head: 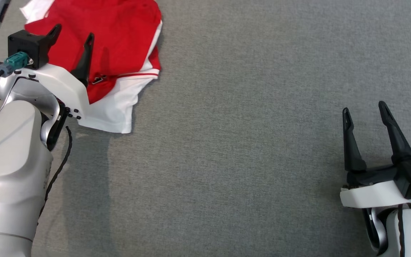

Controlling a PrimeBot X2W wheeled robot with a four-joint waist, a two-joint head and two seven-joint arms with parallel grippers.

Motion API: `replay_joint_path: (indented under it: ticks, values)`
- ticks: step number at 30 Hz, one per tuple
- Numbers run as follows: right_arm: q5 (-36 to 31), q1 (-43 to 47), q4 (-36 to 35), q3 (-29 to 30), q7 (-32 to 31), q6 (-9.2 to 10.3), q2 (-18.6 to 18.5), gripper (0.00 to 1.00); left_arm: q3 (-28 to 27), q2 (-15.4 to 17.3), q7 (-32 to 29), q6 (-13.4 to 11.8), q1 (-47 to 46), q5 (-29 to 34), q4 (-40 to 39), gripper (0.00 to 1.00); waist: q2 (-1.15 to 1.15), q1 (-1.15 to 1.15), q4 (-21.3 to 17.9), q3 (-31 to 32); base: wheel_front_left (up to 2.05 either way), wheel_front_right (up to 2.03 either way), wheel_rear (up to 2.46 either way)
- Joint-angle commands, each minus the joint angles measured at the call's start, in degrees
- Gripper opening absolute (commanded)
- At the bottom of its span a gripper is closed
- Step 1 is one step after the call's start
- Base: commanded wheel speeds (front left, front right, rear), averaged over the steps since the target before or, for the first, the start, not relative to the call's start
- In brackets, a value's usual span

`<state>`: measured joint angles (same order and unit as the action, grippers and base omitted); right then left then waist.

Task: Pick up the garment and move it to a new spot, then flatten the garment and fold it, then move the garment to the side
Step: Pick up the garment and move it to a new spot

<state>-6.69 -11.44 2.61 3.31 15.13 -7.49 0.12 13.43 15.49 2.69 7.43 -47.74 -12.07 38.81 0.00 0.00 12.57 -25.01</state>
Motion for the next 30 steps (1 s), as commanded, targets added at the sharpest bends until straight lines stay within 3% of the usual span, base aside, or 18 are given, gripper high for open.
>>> replay_joint_path:
  ticks: [1, 8, 17, 18, 20, 30]
  values:
    - [-0.3, -0.9, -0.8, 0.2, 0.1, -0.01, -0.2, 1.0, 0.9, 0.7, -0.4, -0.1, -1.4, -1.4, 0.9, 1.0, 0.0, 0.0, -2.7, -3.0, 0.0, 0.0, 0.0]
    - [-1.6, -2.1, -6.2, 0.5, 0.1, -0.01, -0.2, 1.0, 6.2, 1.8, -2.9, 0.0, -4.0, -6.4, 6.4, 1.0, 0.0, 0.0, -4.0, -4.9, 0.0, 0.0, 0.0]
    - [-1.8, -1.4, -11.8, -1.3, 0.1, -0.01, -0.2, 1.0, 6.5, 2.8, -2.9, -1.2, -5.6, -7.5, 13.8, 1.0, 0.0, 0.0, -5.0, -5.0, 0.0, 0.0, 0.0]
    - [-1.6, -1.4, -12.0, -1.4, 0.1, -0.01, -0.2, 1.0, 6.5, 2.8, -2.8, -1.4, -5.8, -7.5, 14.4, 0.9, 0.0, 0.0, -5.1, -5.0, 0.0, 0.0, 0.0]
    - [-1.5, -1.1, -12.3, -1.5, 0.1, -0.01, -0.2, 1.0, 6.6, 2.8, -2.3, -1.6, -6.0, -7.5, 15.5, 0.02, 0.0, 0.0, -5.2, -4.8, 0.0, 0.0, 0.0]
    - [-0.6, -1.1, -12.2, -1.1, 0.1, -0.01, -0.2, 1.0, 7.4, 3.7, 0.5, -1.0, -7.7, -7.8, 16.7, 0.0, 0.0, 0.0, -5.4, -3.3, 0.0, 0.0, 0.0]
